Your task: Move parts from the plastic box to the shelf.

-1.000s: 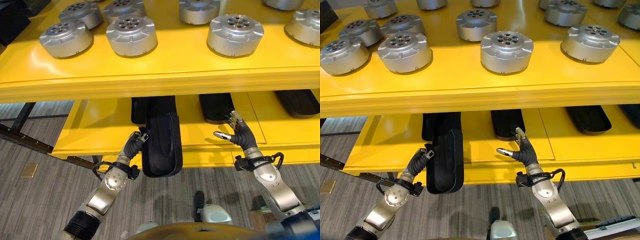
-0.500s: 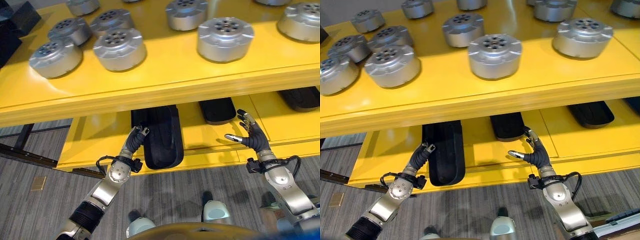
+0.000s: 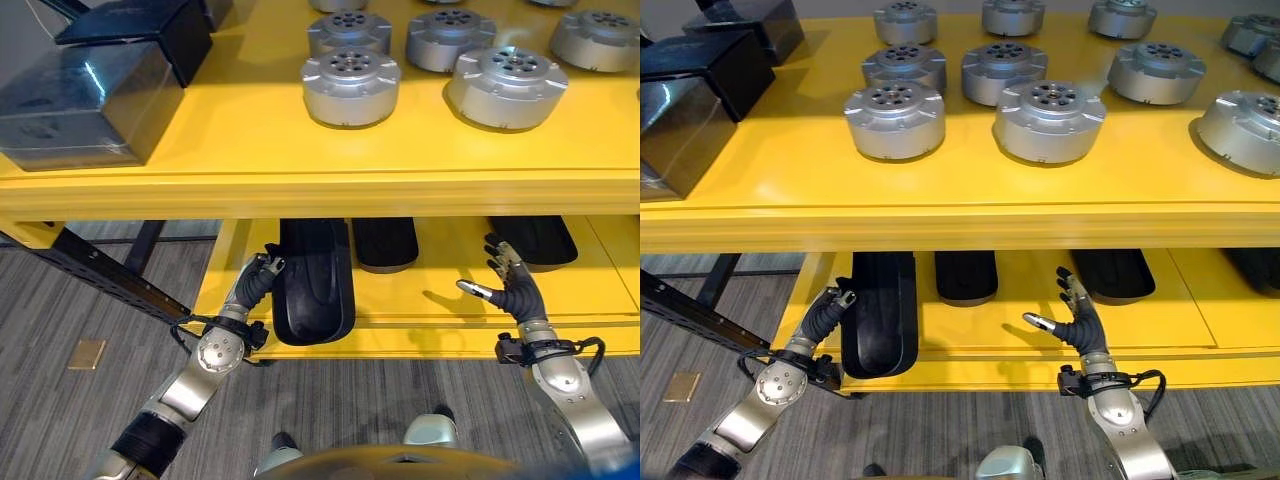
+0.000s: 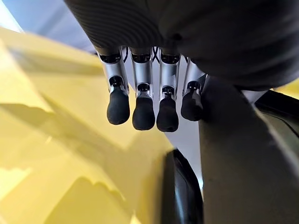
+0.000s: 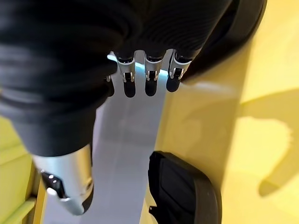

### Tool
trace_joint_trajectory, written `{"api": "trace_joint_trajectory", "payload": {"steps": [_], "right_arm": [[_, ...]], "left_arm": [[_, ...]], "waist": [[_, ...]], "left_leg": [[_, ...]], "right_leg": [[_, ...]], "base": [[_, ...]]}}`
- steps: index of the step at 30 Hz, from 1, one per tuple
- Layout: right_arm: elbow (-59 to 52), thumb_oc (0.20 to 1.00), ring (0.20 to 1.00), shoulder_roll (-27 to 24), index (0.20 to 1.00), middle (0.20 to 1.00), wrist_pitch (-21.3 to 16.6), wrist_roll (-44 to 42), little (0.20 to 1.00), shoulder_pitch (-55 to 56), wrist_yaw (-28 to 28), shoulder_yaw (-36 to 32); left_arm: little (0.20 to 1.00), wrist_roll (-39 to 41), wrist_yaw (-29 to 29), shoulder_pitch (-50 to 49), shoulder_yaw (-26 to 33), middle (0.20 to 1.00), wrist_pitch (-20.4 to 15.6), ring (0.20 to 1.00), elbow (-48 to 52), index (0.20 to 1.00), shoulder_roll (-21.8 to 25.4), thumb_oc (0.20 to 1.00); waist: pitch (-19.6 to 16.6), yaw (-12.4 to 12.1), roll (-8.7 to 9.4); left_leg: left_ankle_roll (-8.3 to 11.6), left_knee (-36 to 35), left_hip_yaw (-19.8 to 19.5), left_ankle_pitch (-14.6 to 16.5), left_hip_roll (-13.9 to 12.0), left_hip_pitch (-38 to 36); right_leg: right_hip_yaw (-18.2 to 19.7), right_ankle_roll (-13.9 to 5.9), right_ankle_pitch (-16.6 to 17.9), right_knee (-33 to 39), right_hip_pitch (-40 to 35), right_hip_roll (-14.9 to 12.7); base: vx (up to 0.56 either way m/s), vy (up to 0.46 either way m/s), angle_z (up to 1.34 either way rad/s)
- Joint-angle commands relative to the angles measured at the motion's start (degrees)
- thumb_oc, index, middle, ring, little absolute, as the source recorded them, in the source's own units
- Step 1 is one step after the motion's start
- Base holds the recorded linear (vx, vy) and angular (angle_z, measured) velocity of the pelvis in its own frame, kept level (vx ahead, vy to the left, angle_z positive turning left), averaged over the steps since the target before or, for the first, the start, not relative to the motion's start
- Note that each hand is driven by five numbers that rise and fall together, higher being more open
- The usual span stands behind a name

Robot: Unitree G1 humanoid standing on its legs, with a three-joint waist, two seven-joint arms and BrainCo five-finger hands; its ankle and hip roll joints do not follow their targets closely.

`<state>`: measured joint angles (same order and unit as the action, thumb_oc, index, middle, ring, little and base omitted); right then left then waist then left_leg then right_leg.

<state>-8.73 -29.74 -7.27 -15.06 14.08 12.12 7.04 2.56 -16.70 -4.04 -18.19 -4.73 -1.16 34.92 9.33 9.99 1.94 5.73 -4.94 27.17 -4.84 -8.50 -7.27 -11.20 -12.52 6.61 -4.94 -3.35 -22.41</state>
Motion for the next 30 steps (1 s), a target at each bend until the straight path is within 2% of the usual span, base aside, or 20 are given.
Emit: {"api": "trace_joint_trajectory", "payload": {"steps": [1, 3, 6, 7, 9, 10, 11, 12, 18, 21, 25, 28, 30], "right_arm": [[-4.12, 1.0, 1.0, -2.82, 1.0, 1.0, -2.07, 0.08, 1.0, -1.26, 1.53, -2.49], [-4.36, 1.0, 1.0, -2.52, 1.0, 1.0, -1.68, 0.08, 1.0, -1.14, 2.17, -2.69], [-4.0, 1.0, 1.0, -1.71, 1.0, 1.0, -1.75, 0.53, 1.0, -2.3, 2.57, -2.41], [-4.1, 1.0, 1.0, -1.65, 1.0, 1.0, -1.84, 0.56, 1.0, -2.48, 2.38, -2.46], [-4.43, 1.0, 1.0, -1.61, 1.0, 1.0, -1.85, 0.74, 1.0, -2.71, 2.68, -2.04], [-4.14, 1.0, 1.0, -1.91, 1.0, 1.0, -2.01, 0.24, 1.0, -3.27, 2.42, -1.72], [-3.78, 1.0, 1.0, -2.3, 1.0, 1.0, -2.41, 0.36, 1.0, -3.74, 2.44, -1.42], [-2.35, 1.0, 1.0, -3.02, 1.0, 1.0, -2.9, 1.69, 1.0, -5.6, 3.36, -0.47], [-1.85, 1.0, 1.0, -3.92, 1.0, 1.0, -2.33, 4.0, 1.0, -7.56, 4.41, 0.75], [-2.7, 1.0, 1.0, -4.31, 1.0, 1.0, -1.59, 3.49, 1.0, -6.37, 2.8, 0.22], [-3.15, 1.0, 1.0, -4.74, 1.0, 1.0, -3.28, 3.35, 1.0, -5.0, 1.06, 0.21], [-3.08, 1.0, 1.0, -4.89, 1.0, 1.0, -3.67, 3.57, 1.0, -5.39, 1.1, 0.69], [-2.79, 1.0, 1.0, -5.23, 1.0, 1.0, -3.52, 3.83, 1.0, -7.04, 1.81, 2.08]], "left_arm": [[0.2, -4.14, -1.15, 1.02, 5.32, 0.2, -6.6, 0.2, 8.12, 0.2, -0.84, 0.2], [0.2, -4.2, -0.48, 0.52, 5.69, 0.2, -6.66, 0.2, 8.95, 0.2, -0.56, 0.2], [0.2, -5.79, -0.68, -1.96, 7.24, 0.2, -7.68, 0.2, 10.33, 0.2, -0.19, 0.2], [0.2, -5.43, -1.1, -2.86, 7.85, 0.2, -7.67, 0.2, 10.69, 0.2, 0.04, 0.2], [0.2, -5.43, -1.37, -3.82, 8.88, 0.2, -7.52, 0.2, 10.92, 0.2, 0.55, 0.2], [0.2, -5.18, -1.05, -4.02, 9.53, 0.2, -7.03, 0.2, 10.95, 0.2, 0.59, 0.2], [0.2, -4.11, -0.92, -3.98, 9.6, 0.2, -6.41, 0.2, 10.97, 0.2, 0.56, 0.2], [0.2, -3.49, -0.94, -2.87, 9.25, 0.2, -4.89, 0.2, 10.66, 0.2, 0.4, 0.2], [0.2, 0.52, 0.97, -1.57, 9.49, 0.2, -3.86, 0.2, 7.84, 0.2, -1.32, 0.2], [0.2, 0.2, 1.68, -2.21, 9.52, 0.2, -3.37, 0.2, 7.36, 0.2, -2.1, 0.2], [0.2, -0.01, 0.78, -2.68, 9.11, 0.2, -2.7, 0.2, 7.01, 0.2, -2.39, 0.2], [0.2, -0.22, -0.05, -2.62, 8.98, 0.2, -2.38, 0.2, 6.96, 0.2, -2.22, 0.2], [0.2, 0.66, -1.91, -2.18, 8.88, 0.2, -1.75, 0.2, 6.61, 0.2, -1.65, 0.2]], "waist": [[0.76, 0.9, -2.41], [1.02, 0.51, -2.13], [1.71, -1.14, -1.59], [1.85, -1.38, -1.49], [1.76, -1.92, -1.25], [1.55, -2.59, -1.05], [1.56, -2.87, -0.99], [1.66, -3.55, -1.0], [0.84, -3.86, -1.14], [0.01, -3.05, -1.23], [-0.46, -2.12, -1.22], [-0.19, -2.14, -1.32], [0.68, -2.11, -1.86]], "left_leg": [[-3.2, 3.42, -1.61, 5.89, 0.09, -0.76], [-3.79, 3.04, -1.0, 6.15, 0.95, -0.79], [-3.97, 1.38, 2.84, 5.91, 1.7, -1.72], [-4.01, 0.99, 3.71, 5.89, 1.67, -2.01], [-4.46, 0.63, 4.98, 5.79, 1.68, -1.98], [-4.62, 0.97, 5.43, 5.69, 1.93, -1.44], [-4.52, 1.3, 5.29, 5.63, 1.99, -1.14], [-4.31, 3.08, 3.86, 5.96, 2.08, 0.49], [-3.99, 3.73, 2.36, 5.46, 1.73, 1.46], [-3.58, 3.58, 2.85, 5.29, 1.31, 0.86], [-3.09, 4.32, 3.97, 5.51, 0.7, 1.16], [-3.21, 5.11, 4.18, 5.87, 0.57, 1.59], [-4.19, 8.41, 5.39, 7.57, 0.63, 2.99]], "right_leg": [[-3.08, 1.15, -8.02, -2.59, 1.02, 7.06], [-3.97, 0.74, -7.12, -2.6, 1.36, 6.4], [-9.15, -0.31, -3.79, -2.56, 2.94, 5.06], [-10.04, -0.43, -4.14, -3.31, 3.45, 5.45], [-11.74, 0.12, -6.66, -4.6, 3.78, 8.27], [-13.39, 1.78, -8.55, -4.59, 3.29, 10.87], [-13.85, 2.63, -9.28, -4.6, 3.24, 11.76], [-13.55, 3.98, -10.3, -4.11, 2.43, 12.1], [-11.66, 5.08, -9.77, -0.6, -0.21, 13.19], [-10.92, 5.53, -9.61, 1.13, -1.87, 13.7], [-10.65, 6.07, -9.78, 2.3, -2.46, 14.52], [-10.78, 6.37, -10.16, 2.1, -2.42, 14.54], [-11.55, 7.07, -11.23, 0.59, -1.78, 13.97]], "base": [[0.01, 0.222, -0.03], [-0.04, 0.175, -0.09], [-0.09, 0.122, -0.11], [-0.1, 0.043, -0.33], [-0.09, -0.021, -0.46], [-0.07, -0.061, -0.44], [-0.08, -0.114, -0.45], [-0.04, -0.09, -0.44], [-0.01, -0.111, -0.08], [0.06, -0.082, 0.0], [-0.02, -0.139, -0.22], [-0.07, -0.136, -0.2], [-0.13, -0.163, -0.05]]}}
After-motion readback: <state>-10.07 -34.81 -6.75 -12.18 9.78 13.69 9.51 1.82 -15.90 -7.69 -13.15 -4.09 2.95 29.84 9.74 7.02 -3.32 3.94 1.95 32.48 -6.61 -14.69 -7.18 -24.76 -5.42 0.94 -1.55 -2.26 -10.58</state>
